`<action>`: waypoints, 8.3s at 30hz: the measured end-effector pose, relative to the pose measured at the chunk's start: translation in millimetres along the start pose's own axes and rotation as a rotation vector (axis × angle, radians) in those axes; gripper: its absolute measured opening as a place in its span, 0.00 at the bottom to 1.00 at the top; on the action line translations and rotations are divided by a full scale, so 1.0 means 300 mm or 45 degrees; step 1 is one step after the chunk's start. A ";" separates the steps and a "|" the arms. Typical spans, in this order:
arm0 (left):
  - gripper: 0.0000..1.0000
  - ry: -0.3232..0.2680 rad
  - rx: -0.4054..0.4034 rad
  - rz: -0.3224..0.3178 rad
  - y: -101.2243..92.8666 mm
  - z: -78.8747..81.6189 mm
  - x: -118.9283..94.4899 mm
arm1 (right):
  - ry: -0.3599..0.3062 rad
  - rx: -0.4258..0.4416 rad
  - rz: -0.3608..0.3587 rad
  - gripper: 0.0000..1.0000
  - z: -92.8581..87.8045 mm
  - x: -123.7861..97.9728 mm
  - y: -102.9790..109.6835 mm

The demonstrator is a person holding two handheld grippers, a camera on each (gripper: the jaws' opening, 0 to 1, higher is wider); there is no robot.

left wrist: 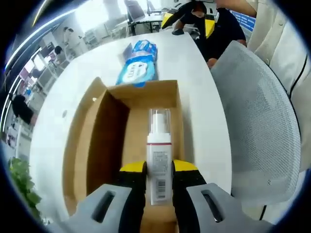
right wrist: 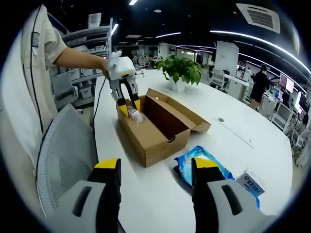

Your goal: Operate the shoe box by opening the lid, removing the specified soft item, and placing it in the target area until the item is outside and the box remains undamaged.

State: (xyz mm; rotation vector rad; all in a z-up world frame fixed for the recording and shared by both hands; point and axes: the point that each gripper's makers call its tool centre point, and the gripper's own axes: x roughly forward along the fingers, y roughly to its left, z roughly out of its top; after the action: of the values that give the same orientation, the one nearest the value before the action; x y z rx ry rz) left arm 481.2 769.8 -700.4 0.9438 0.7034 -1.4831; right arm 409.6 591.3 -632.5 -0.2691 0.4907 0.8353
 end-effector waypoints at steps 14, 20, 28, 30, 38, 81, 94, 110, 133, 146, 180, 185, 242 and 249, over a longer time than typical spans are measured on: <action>0.17 -0.105 0.090 -0.102 -0.081 0.139 0.002 | -0.033 -0.086 0.108 0.43 0.054 0.060 0.082; 0.17 -0.132 0.123 -0.120 -0.109 0.187 0.008 | -0.056 -0.119 0.155 0.39 0.081 0.082 0.116; 0.17 -0.193 0.159 -0.148 -0.149 0.257 0.003 | -0.070 -0.172 0.226 0.35 0.106 0.108 0.165; 0.17 -0.211 0.165 -0.157 -0.157 0.274 0.003 | -0.078 -0.183 0.239 0.34 0.115 0.114 0.177; 0.17 -0.259 0.185 -0.191 -0.187 0.317 0.006 | -0.084 -0.224 0.270 0.29 0.127 0.125 0.202; 0.22 -0.418 0.195 -0.192 -0.189 0.408 0.038 | 0.068 -0.270 0.264 0.16 0.124 0.113 0.189; 0.28 -0.463 0.179 -0.135 -0.144 0.444 0.042 | 0.105 -0.344 0.256 0.16 0.136 0.095 0.154; 0.45 -0.519 0.012 -0.060 -0.093 0.446 0.016 | 0.118 -0.365 0.224 0.16 0.160 0.066 0.075; 0.63 -0.580 -0.335 0.117 -0.033 0.316 -0.070 | 0.192 -0.437 0.160 0.16 0.189 0.041 -0.150; 0.68 -0.593 -0.474 0.231 -0.075 0.241 -0.131 | 0.240 -0.483 0.139 0.16 0.192 0.053 -0.267; 0.89 -0.621 -0.717 0.548 -0.061 0.030 -0.261 | 0.478 -0.572 0.190 0.16 0.125 0.175 -0.535; 0.92 -0.624 -0.742 0.569 -0.062 0.010 -0.270 | 0.529 -0.584 0.205 0.16 0.106 0.198 -0.563; 0.99 -0.549 -0.870 0.655 -0.071 -0.146 -0.263 | 1.107 -0.627 0.308 0.18 -0.148 0.340 -0.710; 0.99 -0.545 -0.890 0.668 -0.063 -0.161 -0.264 | 1.113 -0.631 0.318 0.18 -0.144 0.345 -0.716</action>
State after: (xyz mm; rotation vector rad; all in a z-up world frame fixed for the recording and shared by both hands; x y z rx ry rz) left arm 469.7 853.2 -657.2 0.2223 0.5387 -0.8278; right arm 618.9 501.0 -714.7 -1.0702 1.1457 1.0599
